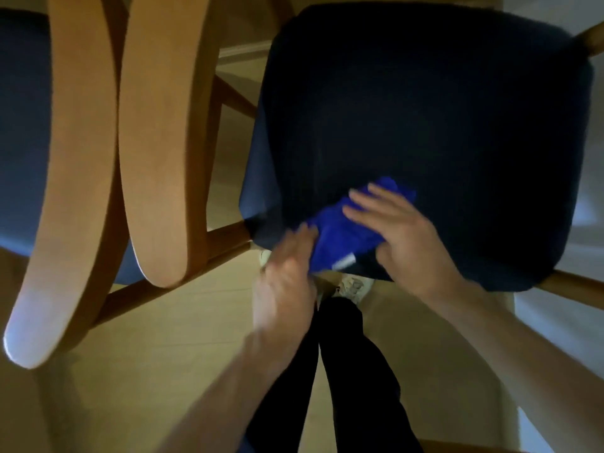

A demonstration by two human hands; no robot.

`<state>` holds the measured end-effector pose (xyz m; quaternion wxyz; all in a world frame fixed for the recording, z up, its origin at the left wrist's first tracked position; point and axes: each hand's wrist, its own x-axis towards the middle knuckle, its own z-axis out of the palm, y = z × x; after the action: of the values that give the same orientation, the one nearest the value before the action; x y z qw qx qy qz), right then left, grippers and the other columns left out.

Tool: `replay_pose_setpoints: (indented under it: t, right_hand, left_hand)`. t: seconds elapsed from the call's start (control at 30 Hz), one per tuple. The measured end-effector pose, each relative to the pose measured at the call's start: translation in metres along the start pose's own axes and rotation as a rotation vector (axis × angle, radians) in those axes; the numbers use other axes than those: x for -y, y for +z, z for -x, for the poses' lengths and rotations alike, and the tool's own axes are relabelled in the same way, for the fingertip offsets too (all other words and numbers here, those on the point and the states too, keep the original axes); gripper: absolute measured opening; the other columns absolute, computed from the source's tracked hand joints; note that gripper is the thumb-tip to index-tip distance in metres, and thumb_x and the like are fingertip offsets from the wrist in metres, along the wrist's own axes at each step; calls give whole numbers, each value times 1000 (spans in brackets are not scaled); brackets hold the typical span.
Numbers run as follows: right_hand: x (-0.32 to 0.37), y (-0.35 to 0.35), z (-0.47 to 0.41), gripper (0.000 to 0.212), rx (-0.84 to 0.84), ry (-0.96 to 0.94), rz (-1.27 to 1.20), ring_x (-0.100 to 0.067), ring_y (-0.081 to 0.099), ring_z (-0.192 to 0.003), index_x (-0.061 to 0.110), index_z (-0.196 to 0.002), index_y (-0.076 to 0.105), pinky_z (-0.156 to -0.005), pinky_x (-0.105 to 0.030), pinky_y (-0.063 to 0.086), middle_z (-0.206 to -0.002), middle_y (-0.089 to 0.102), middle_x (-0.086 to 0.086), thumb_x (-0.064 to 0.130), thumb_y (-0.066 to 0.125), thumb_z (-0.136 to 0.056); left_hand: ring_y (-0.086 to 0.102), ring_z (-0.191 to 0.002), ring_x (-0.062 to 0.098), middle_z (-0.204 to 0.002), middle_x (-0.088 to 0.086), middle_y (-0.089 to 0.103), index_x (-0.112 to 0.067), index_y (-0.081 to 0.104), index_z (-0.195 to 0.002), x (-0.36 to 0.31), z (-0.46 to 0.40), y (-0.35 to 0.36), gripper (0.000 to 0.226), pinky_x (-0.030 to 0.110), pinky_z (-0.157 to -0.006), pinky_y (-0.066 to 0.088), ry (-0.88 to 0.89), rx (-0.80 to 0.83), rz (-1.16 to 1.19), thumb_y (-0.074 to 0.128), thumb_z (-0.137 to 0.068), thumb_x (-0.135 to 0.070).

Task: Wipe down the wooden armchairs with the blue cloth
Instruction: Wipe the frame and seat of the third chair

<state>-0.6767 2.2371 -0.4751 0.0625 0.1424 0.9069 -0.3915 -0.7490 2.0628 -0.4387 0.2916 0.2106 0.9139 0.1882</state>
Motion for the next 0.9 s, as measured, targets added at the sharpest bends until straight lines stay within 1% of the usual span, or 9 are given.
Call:
replay_pose_setpoints:
  t: [0.07,0.13,0.2,0.27,0.37,0.5,0.63,0.8,0.9]
  right_hand:
    - [2,-11,-57,72,-86,-24,16,-32,39,-139,7,-131,62,-119,-27,20,-144,52,-10,-22,49,-67]
    - [3,-17,-116,68,-141,-36,53,-33,36,-141,9,-132,60,-117,-16,13,-147,48,-11,-21,47,-74]
    - [1,-14,-152,65,-77,-31,102,-31,30,-144,12,-137,56,-120,-23,13,-151,42,-11,-20,46,-82]
    - [-5,-8,-151,66,50,-62,144,-32,29,-145,9,-139,53,-122,-35,17,-151,41,-13,-21,45,-81]
    - [-9,-1,-99,68,107,-96,177,-37,42,-136,3,-130,61,-118,-38,26,-142,52,-15,-23,49,-68]
    - [-2,0,-30,65,286,-58,221,-34,49,-130,10,-125,67,-110,-50,38,-136,59,-7,-18,56,-67]
    - [-2,-17,-53,65,417,-105,162,-27,47,-130,16,-125,67,-112,-44,33,-137,59,-1,-16,51,-71]
    - [5,-29,-140,69,164,-120,160,-18,36,-140,20,-131,63,-120,-28,20,-145,51,2,-19,45,-77]
    - [4,-20,-162,64,127,-111,192,-21,32,-143,20,-133,61,-119,-32,22,-148,48,0,-15,44,-81]
  left_hand:
    - [55,-120,19,-131,2,57,-18,49,-136,-3,-47,-20,56,36,-100,49,24,-187,11,55,-85,5]
    - [59,-108,17,-117,1,61,-17,55,-125,-7,-95,-33,44,33,-92,51,28,-313,12,51,-86,4]
    - [60,-103,19,-109,1,63,-18,58,-116,-7,-128,-35,37,29,-86,48,-54,-350,-11,48,-88,4]
    - [59,-108,21,-115,3,62,-19,56,-119,0,-133,-25,36,32,-87,49,-140,-305,-98,47,-91,1]
    - [58,-115,22,-123,4,61,-19,56,-126,5,-87,-1,43,34,-91,49,-138,-212,-145,53,-89,2]
    - [62,-116,27,-123,4,67,-13,66,-122,0,-13,14,54,37,-88,54,-154,-71,-65,70,-73,10]
    - [65,-100,23,-109,1,67,-22,58,-124,-1,-4,4,48,35,-78,55,-241,20,24,60,-83,2]
    - [60,-106,17,-115,0,59,-20,49,-133,-2,-78,-17,50,36,-91,52,-206,-250,88,54,-88,2]
    - [55,-122,19,-136,2,54,-18,45,-140,-2,-110,-10,53,33,-97,49,-223,-307,-58,50,-92,4]
